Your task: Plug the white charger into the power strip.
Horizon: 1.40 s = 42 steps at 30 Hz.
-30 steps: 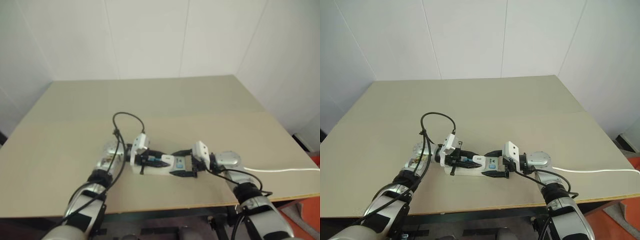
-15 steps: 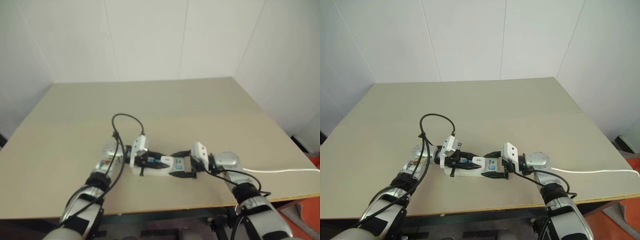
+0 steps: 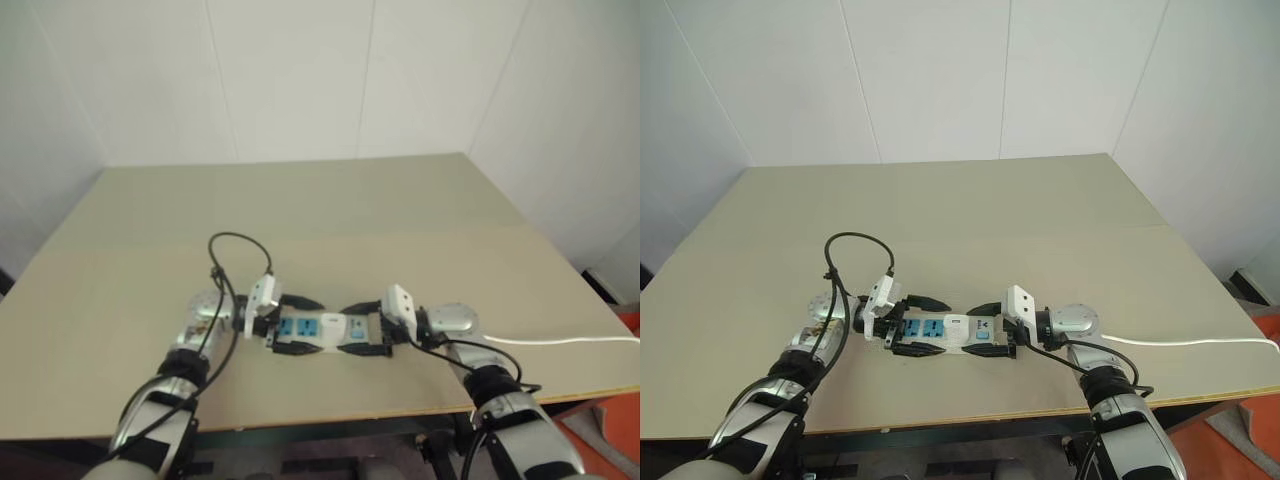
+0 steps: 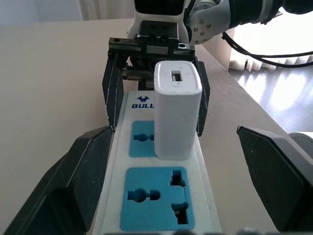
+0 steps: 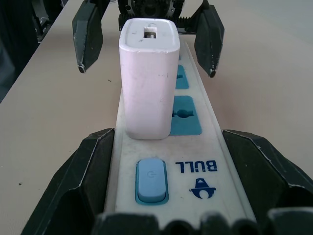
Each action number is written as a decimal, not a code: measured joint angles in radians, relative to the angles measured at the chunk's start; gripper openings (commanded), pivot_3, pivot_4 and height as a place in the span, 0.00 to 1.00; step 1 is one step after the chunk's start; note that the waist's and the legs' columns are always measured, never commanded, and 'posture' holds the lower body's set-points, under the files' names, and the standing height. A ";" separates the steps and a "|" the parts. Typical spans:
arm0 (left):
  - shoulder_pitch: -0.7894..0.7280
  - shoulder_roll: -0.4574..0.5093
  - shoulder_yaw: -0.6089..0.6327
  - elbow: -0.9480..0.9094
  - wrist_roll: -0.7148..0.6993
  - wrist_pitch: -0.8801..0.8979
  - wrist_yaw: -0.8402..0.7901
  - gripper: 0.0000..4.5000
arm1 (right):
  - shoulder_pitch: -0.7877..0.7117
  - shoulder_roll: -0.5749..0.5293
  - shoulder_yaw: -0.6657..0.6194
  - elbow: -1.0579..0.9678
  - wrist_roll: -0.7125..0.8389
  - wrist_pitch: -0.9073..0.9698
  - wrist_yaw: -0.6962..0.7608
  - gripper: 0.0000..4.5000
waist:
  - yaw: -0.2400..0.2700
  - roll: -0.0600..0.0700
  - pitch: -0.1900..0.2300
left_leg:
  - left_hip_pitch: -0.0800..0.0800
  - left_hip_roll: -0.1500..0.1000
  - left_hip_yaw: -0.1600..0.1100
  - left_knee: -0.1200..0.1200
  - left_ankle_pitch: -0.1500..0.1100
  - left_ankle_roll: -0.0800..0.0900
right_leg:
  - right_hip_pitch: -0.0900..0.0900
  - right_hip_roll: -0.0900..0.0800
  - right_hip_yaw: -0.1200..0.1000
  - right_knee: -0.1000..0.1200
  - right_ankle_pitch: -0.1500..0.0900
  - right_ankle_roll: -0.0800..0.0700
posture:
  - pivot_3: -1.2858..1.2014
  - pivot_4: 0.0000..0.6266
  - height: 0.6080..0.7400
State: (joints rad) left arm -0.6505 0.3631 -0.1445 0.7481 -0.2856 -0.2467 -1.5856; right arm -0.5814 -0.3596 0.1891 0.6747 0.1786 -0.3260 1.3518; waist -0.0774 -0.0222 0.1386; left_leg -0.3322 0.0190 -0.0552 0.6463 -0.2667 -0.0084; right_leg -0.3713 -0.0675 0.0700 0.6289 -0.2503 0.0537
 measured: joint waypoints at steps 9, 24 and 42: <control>0.050 0.265 0.070 -0.298 -0.139 0.158 -0.022 1.00 | -0.009 -0.015 -0.003 -0.020 0.024 0.050 0.041 0.83 | 0.007 -0.002 0.005 | -0.010 0.001 -0.001 0.000 0.000 -0.001 | -0.015 0.000 0.000 0.002 0.005 -0.009 | 0.52 0.24 1.00; 0.247 0.406 0.282 -0.662 -0.304 0.432 0.080 1.00 | 0.003 -0.119 -0.010 -0.135 0.046 0.153 0.143 1.00 | 0.025 -0.001 0.029 | -0.021 -0.002 -0.001 0.000 0.001 -0.001 | -0.024 -0.006 -0.004 0.000 0.005 -0.009 | 0.52 0.24 1.00; 0.381 0.525 0.440 -0.837 -0.368 0.513 0.143 1.00 | 0.079 -0.600 -0.184 -0.524 0.181 0.320 0.197 1.00 | 0.035 0.000 0.035 | -0.031 -0.003 0.001 0.000 0.002 -0.003 | -0.033 -0.009 -0.005 -0.002 0.006 -0.008 | 0.52 0.24 1.00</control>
State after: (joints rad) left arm -0.2699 0.8880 0.2958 -0.0888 -0.6540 0.2661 -1.4424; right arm -0.5027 -0.9595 0.0047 0.1504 0.3599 -0.0057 1.5492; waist -0.0420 -0.0221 0.1736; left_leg -0.3636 0.0157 -0.0541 0.6467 -0.2651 -0.0110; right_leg -0.4045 -0.0761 0.0649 0.6272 -0.2447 0.0455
